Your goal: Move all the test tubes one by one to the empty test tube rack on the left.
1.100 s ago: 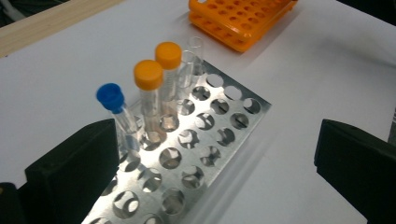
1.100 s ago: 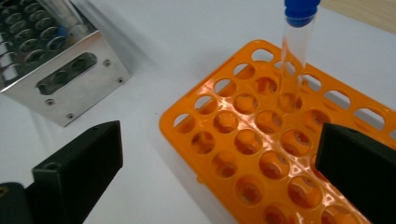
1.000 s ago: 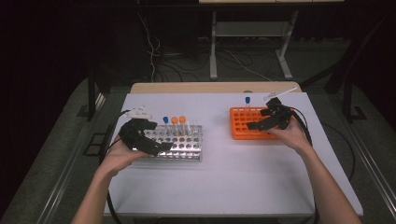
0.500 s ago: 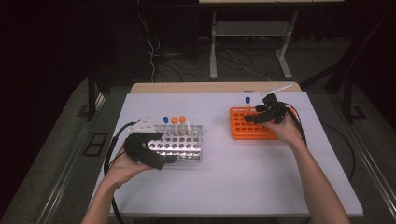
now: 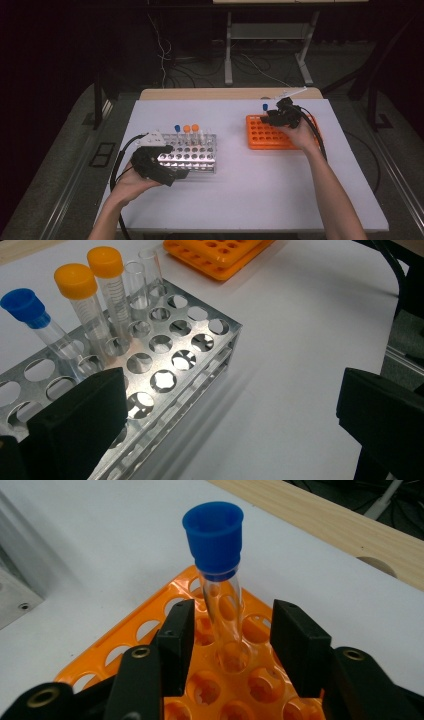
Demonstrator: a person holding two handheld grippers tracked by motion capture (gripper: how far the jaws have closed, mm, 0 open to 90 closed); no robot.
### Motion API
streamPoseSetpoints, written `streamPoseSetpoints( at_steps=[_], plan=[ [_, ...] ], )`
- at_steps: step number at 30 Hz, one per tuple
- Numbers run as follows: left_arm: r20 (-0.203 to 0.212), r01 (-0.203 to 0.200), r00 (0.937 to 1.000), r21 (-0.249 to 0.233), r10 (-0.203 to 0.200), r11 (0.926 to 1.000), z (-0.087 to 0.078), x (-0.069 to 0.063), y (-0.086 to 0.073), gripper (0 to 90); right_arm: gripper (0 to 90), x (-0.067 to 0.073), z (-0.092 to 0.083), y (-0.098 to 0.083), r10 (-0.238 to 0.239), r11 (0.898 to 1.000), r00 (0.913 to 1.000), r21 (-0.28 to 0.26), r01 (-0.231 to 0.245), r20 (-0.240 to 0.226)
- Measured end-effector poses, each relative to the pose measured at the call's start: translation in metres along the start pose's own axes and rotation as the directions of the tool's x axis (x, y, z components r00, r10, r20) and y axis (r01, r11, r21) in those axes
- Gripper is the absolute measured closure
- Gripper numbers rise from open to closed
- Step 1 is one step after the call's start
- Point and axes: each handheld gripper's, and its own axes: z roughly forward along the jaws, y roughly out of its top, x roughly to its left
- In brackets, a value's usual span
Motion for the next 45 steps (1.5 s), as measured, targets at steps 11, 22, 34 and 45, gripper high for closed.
streamPoseSetpoints(
  at_steps=[11,22,34,45],
  plan=[
    [-0.002,0.001,1.0,0.002,-0.001,1.0,0.0,0.001,-0.003,0.0,75.4,0.007,0.007,0.001,-0.034,0.999,0.9984,0.02,0.033,0.045],
    [-0.004,-0.02,0.9998,0.004,0.02,0.9998,-0.002,-0.002,0.004,0.0,75.6,0.011,-0.028,0.008,0.003,0.998,0.9998,-0.064,-0.002,0.02],
    [0.01,-0.067,0.9977,0.014,0.067,0.9976,0.001,-0.011,0.023,0.0,75.7,0.052,-0.066,0.013,-0.069,0.997,0.99,-0.05,0.063,-0.123],
    [0.044,-0.141,0.9893,0.041,0.139,0.9892,0.008,-0.025,0.054,0.0,75.7,0.103,-0.088,0.01,-0.165,0.986,0.9588,-0.058,0.156,-0.231]
  ],
)
